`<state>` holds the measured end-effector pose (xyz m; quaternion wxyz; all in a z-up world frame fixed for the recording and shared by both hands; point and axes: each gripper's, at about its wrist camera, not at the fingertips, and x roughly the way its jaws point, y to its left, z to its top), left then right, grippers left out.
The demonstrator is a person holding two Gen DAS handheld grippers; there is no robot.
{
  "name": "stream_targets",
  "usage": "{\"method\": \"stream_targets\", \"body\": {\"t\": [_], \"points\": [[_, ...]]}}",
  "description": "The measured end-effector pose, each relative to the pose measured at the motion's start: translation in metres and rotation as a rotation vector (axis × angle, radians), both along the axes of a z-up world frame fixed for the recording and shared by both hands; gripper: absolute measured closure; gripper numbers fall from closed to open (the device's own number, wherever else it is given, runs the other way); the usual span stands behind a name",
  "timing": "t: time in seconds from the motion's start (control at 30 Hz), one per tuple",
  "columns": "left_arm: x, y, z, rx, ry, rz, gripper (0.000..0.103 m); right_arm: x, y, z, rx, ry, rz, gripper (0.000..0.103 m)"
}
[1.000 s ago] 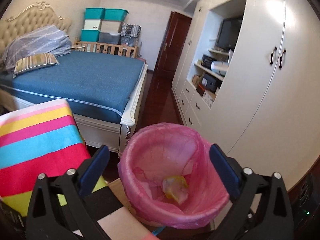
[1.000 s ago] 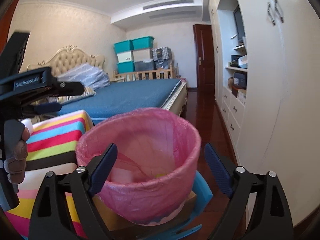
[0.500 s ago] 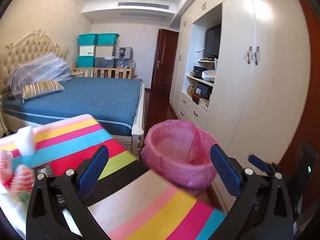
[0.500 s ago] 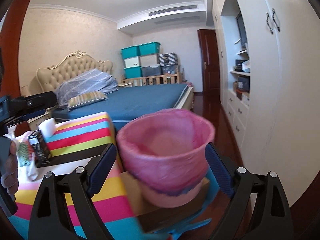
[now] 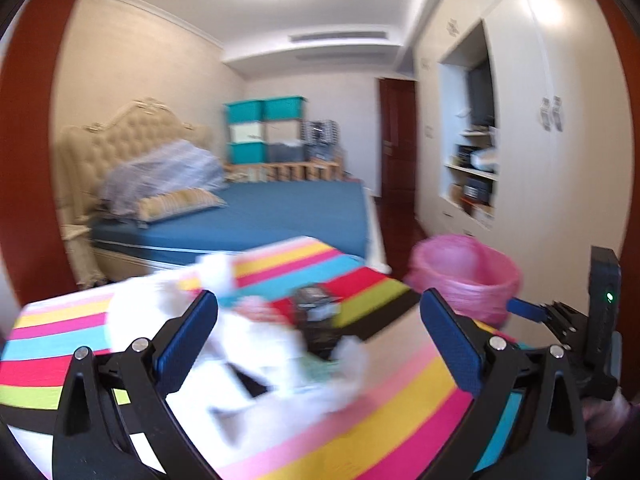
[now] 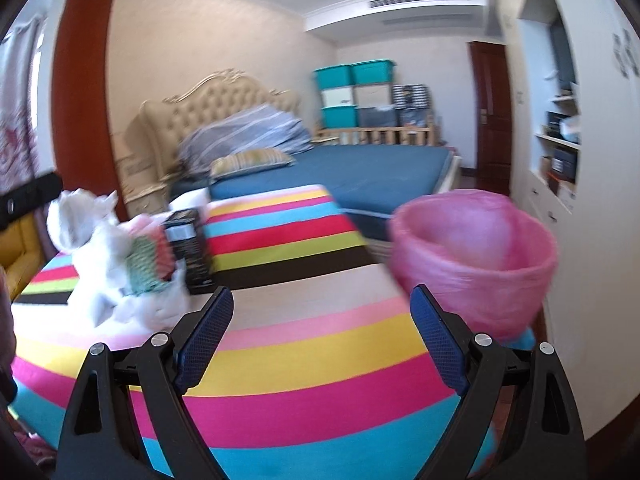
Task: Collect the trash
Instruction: 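Move both tools back to the table toward the white tissues, then grasp a crumpled white tissue with the right gripper while the left gripper grasps another tissue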
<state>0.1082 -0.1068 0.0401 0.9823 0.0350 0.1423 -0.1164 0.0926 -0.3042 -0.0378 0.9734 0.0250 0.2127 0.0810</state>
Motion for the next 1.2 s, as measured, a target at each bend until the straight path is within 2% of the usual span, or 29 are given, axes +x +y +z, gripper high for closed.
{"method": "stream_targets", "body": {"t": [0.13,0.27,0.37,0.5,0.83,0.9,0.97,1.0,1.2], "points": [[-0.008,0.036,0.004,0.012,-0.027,0.112,0.005,0.005,0.039,0.001,-0.036,0.011,0.085,0.018],[-0.004,0.066,-0.004,0.020,0.007,0.198,0.005,0.010,0.075,0.004,-0.060,0.007,0.168,0.018],[0.002,0.090,-0.009,-0.007,0.049,0.229,0.005,0.019,0.098,0.006,-0.078,0.010,0.212,0.018],[0.002,0.113,-0.008,-0.037,0.058,0.265,0.005,0.031,0.121,0.010,-0.080,0.021,0.260,0.018],[-0.003,0.131,-0.005,-0.076,0.076,0.286,0.005,0.057,0.176,0.021,-0.131,0.015,0.345,0.019],[-0.002,0.130,-0.005,-0.082,0.080,0.280,0.005,0.058,0.179,0.021,-0.130,0.018,0.367,0.026],[0.001,0.129,-0.003,-0.089,0.085,0.267,0.005,0.063,0.183,0.019,-0.141,0.028,0.397,0.043],[0.002,0.128,-0.003,-0.091,0.086,0.260,0.005,0.061,0.182,0.019,-0.148,0.022,0.411,0.060],[0.016,0.112,-0.001,-0.074,0.098,0.229,0.005,0.033,0.161,0.023,-0.134,-0.045,0.413,0.063]]}}
